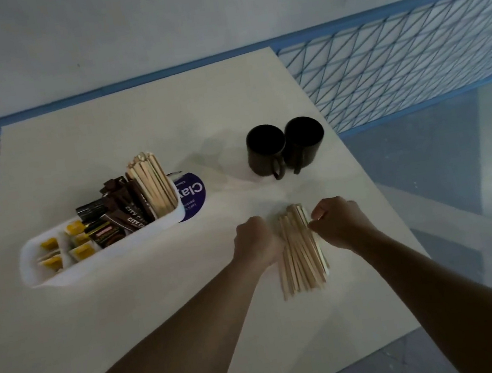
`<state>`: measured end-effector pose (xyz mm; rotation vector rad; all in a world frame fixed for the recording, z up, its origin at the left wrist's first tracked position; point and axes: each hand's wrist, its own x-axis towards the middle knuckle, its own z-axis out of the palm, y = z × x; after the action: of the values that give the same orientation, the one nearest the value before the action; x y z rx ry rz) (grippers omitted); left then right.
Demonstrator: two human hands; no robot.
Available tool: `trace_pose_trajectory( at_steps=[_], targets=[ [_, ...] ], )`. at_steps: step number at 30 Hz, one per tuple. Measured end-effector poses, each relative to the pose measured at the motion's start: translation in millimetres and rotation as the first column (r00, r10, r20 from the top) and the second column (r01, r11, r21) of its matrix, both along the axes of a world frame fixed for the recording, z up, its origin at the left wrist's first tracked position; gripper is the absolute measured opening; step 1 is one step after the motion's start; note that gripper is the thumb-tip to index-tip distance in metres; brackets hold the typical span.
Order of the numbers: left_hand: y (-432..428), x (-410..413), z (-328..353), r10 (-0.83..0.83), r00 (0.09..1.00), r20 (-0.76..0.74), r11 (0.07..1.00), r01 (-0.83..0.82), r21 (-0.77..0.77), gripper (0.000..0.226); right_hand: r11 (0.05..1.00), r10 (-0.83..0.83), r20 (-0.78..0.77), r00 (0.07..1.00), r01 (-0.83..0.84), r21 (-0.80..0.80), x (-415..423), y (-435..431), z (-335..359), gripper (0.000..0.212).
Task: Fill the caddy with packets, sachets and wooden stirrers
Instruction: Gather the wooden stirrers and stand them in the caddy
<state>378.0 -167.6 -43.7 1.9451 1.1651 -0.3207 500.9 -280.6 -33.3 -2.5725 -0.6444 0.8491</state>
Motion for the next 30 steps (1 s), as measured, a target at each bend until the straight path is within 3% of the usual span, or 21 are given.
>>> trace_pose_trajectory(
  at_steps=[6,10,20,24,30],
  targets=[
    [-29.6,9.0,-10.3,0.095,0.995,-0.016,0.995,-0.095,0.009,0.058,0.999,-0.018,-0.004,1.000,0.018,-0.038,0.8,-11.1,-13.3,0.010],
    [-40.7,16.1,-13.3,0.143,0.990,-0.015,0.989,-0.142,0.050,0.077,0.999,-0.033,-0.041,0.999,0.032,-0.029,0.2,-7.4,-17.4,0.017],
    [-40.7,18.5,-18.7,0.105,0.994,-0.005,0.988,-0.104,0.116,0.062,0.999,0.013,-0.030,0.999,-0.015,-0.036,2.9,0.7,-29.0,0.016],
    [-35.3,17.0,-21.5,0.059,0.998,-0.002,0.987,-0.058,0.148,0.041,1.000,0.011,-0.047,0.999,-0.012,-0.009,4.7,1.6,-28.7,0.016],
    [-31.5,14.5,-26.6,0.047,0.999,0.004,0.987,-0.047,0.153,0.028,1.000,0.017,-0.022,1.000,-0.017,-0.007,6.6,2.4,-29.5,0.029]
  ],
)
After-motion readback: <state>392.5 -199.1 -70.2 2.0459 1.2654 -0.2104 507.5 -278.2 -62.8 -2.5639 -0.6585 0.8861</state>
